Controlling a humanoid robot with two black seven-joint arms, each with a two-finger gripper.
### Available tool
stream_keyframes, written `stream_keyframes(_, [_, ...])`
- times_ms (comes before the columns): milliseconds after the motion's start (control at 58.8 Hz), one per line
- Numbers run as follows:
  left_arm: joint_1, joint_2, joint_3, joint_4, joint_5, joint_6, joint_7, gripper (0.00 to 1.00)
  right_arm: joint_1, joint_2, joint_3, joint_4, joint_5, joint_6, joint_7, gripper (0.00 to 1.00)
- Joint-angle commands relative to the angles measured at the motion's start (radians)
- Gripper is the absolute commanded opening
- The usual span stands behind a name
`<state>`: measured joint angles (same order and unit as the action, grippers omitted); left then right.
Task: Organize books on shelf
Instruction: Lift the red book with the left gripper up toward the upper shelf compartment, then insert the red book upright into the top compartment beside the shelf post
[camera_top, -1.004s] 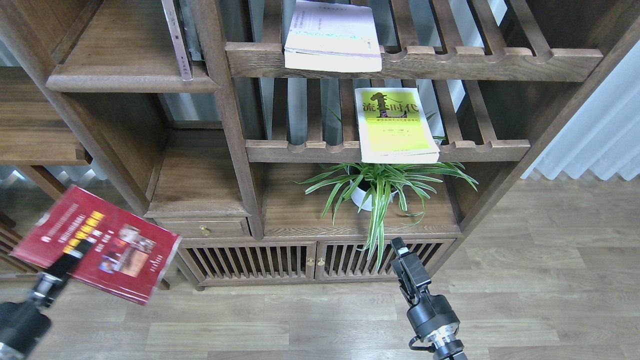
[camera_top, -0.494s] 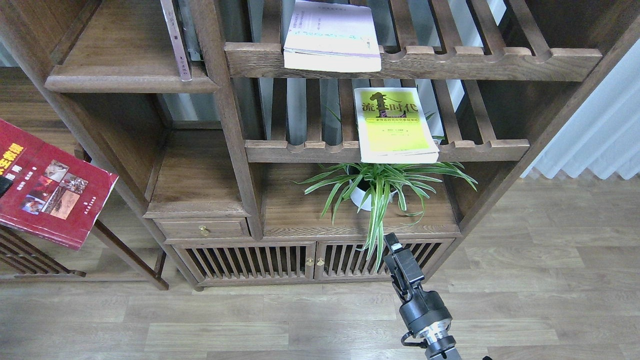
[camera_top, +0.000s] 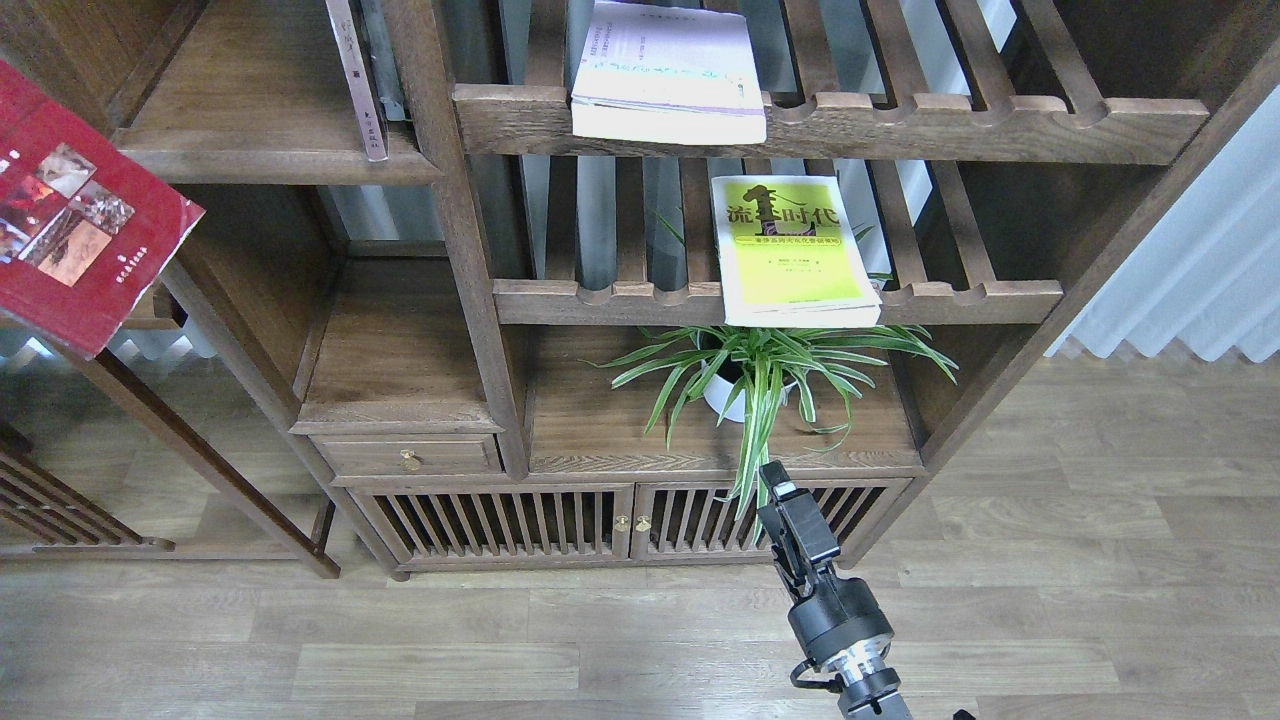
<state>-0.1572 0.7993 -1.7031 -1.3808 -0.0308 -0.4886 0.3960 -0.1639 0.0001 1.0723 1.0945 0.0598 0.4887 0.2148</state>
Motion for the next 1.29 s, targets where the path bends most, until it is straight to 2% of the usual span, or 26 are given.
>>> stream_keyframes(0, [-0.085, 0.067, 0.046, 0.002, 0.002, 0.0, 0.006, 0.05, 0.0, 0.0, 0.001, 0.001, 0.0, 0.0, 0.0, 0.99])
stream_keyframes(238, [-0.186, 0.141, 0.111, 0.006, 0.002, 0.0, 0.011, 0.05, 0.0, 0.0, 0.003, 0.001, 0.0, 0.0, 0.001, 0.99])
stream_keyframes(511, [-0.232, 0.144, 0.112, 0.008, 0.008, 0.0, 0.092, 0.05, 0.0, 0.0, 0.003, 0.001, 0.002, 0.0, 0.001, 0.99])
stream_keyframes(919, [-0.335, 0.123, 0.157, 0.009, 0.012, 0.0, 0.093, 0.05, 0.001, 0.0, 0.002, 0.001, 0.002, 0.0, 0.001, 0.99])
stream_keyframes(1276, [-0.418, -0.002, 0.18, 0.062, 0.146, 0.0, 0.093, 0.05, 0.001, 0.0, -0.002, 0.004, 0.002, 0.0, 0.001, 0.99])
